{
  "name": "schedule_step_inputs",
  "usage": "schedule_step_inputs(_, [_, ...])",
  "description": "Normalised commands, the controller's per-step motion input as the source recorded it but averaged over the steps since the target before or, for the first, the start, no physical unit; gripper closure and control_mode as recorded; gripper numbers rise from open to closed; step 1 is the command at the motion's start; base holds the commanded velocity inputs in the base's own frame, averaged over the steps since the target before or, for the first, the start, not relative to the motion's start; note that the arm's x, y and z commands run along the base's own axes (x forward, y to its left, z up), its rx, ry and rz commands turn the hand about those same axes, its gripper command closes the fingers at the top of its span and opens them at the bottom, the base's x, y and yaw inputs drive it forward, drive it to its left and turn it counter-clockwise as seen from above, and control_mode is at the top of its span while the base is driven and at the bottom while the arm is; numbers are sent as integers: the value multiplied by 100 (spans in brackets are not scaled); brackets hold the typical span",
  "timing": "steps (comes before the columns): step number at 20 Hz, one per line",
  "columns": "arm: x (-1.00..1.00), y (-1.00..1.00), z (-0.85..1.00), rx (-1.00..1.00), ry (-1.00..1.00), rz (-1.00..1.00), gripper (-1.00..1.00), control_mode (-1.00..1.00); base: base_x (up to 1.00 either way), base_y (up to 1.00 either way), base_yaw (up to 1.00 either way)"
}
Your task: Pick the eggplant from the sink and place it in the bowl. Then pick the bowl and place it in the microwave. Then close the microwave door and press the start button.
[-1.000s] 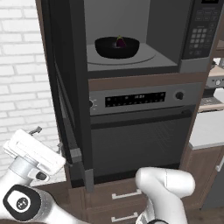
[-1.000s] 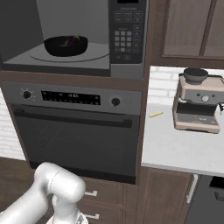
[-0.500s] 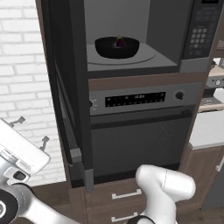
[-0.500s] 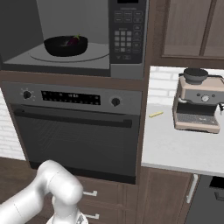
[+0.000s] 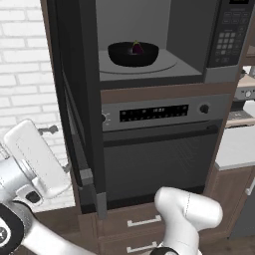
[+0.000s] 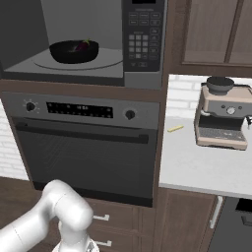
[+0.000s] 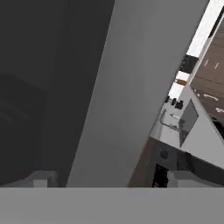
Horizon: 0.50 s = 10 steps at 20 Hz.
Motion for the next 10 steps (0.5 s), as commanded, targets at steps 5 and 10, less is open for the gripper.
schedule_step_inputs(5, [-7, -90, 27, 29, -3, 3, -100, -100, 0, 0, 0])
schedule_step_inputs(10, [-10, -96, 22, 25, -3, 5, -100, -100, 0, 0, 0])
